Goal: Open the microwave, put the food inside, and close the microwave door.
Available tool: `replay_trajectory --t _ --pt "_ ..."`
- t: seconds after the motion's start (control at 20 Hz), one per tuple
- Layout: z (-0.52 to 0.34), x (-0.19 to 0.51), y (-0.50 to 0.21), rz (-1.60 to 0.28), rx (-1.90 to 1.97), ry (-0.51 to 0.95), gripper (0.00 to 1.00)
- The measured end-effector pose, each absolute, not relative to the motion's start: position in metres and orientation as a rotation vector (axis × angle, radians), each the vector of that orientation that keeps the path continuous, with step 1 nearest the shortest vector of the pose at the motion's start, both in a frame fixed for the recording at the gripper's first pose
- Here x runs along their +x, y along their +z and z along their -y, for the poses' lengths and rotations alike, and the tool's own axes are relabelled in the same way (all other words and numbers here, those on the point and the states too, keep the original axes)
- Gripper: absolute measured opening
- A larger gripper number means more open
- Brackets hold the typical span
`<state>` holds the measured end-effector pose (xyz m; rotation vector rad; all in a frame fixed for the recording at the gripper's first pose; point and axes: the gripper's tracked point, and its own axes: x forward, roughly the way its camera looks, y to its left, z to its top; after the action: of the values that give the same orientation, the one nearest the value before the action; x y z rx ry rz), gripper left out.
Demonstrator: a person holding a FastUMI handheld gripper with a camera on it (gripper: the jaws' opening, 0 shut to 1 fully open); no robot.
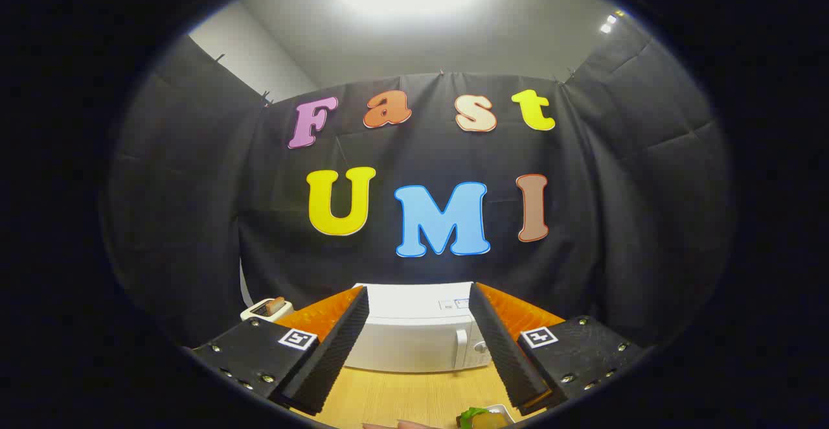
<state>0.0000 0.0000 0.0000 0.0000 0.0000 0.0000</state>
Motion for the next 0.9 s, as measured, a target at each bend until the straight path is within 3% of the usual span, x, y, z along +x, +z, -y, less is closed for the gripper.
replay_trajectory --t 0.9 --pt "-0.005 -0.002 0.015 0.061 0.003 0.004 0.98"
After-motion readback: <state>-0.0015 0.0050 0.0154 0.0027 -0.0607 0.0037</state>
